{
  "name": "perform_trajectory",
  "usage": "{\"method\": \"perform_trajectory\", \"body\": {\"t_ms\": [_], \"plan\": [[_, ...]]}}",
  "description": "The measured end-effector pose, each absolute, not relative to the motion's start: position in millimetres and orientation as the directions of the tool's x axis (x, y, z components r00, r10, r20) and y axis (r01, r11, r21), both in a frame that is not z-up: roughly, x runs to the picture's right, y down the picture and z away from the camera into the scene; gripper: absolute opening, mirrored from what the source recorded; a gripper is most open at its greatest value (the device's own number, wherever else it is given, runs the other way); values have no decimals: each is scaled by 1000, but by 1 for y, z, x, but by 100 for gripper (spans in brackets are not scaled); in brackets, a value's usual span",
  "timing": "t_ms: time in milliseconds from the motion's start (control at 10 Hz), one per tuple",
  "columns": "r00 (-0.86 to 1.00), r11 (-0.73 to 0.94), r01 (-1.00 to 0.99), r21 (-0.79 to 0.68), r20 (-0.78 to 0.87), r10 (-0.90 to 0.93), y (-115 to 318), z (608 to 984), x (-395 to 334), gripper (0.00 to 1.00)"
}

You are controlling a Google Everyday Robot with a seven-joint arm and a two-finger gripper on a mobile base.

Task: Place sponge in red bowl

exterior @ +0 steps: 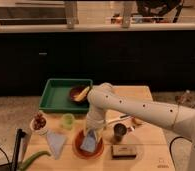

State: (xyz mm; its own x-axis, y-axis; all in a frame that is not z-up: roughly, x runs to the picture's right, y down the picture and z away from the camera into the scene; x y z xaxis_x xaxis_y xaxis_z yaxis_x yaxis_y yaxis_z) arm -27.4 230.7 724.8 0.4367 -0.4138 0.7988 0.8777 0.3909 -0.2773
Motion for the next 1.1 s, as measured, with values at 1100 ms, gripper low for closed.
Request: {"method": "perform_trajectory", "body": {"t_ms": [1100], "plan": [[412,349,897,-270,796,-442,214,735,-39,80]]}}
